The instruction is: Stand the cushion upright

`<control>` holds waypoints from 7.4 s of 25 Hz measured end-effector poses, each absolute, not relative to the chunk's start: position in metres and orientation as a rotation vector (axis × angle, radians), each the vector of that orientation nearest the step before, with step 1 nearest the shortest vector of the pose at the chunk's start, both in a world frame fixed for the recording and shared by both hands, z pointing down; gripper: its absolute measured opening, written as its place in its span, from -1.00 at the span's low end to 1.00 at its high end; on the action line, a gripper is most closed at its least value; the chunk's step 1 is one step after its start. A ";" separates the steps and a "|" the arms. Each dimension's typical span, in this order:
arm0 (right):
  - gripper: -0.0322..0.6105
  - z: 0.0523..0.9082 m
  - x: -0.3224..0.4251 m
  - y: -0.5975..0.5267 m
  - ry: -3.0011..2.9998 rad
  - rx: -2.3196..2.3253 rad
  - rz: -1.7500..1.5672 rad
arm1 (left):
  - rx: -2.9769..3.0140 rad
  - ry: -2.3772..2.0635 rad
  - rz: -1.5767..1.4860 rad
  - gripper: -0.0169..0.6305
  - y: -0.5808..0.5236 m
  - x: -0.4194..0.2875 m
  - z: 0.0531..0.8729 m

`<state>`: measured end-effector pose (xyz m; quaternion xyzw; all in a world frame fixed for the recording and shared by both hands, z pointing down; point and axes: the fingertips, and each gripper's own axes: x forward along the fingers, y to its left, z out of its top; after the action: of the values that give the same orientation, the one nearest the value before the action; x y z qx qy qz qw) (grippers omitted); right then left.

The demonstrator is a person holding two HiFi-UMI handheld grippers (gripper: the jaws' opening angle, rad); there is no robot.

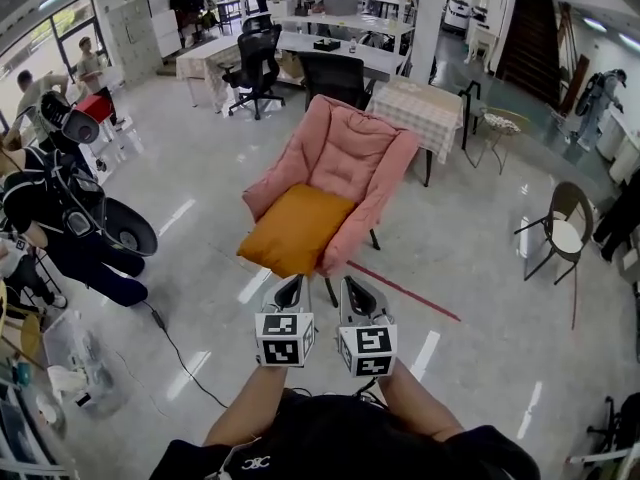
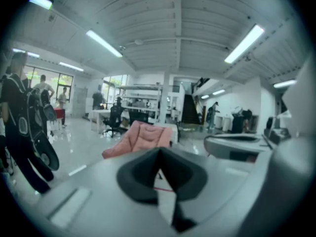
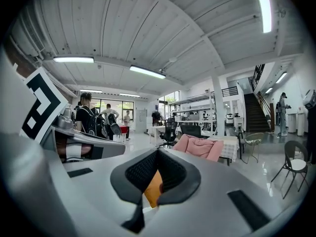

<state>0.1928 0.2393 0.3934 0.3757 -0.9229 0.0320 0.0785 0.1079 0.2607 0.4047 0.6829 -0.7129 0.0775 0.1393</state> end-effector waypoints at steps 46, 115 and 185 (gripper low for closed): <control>-0.93 0.404 -0.080 -0.025 -2.700 1.136 0.120 | 2.006 -2.017 0.096 -0.95 -0.015 -0.174 0.406; -0.93 0.593 0.018 -0.050 -2.183 1.154 0.415 | 0.805 -1.199 -0.184 0.46 0.039 -0.155 0.956; -0.93 0.519 0.153 -0.324 -2.223 1.681 0.693 | 1.777 -1.030 -0.381 -0.95 -0.536 -0.072 0.536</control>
<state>0.1526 -0.3239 0.5190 0.5799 -0.7671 0.2390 0.1344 -0.0717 -0.5364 0.5359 0.7356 -0.4264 -0.1576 0.5023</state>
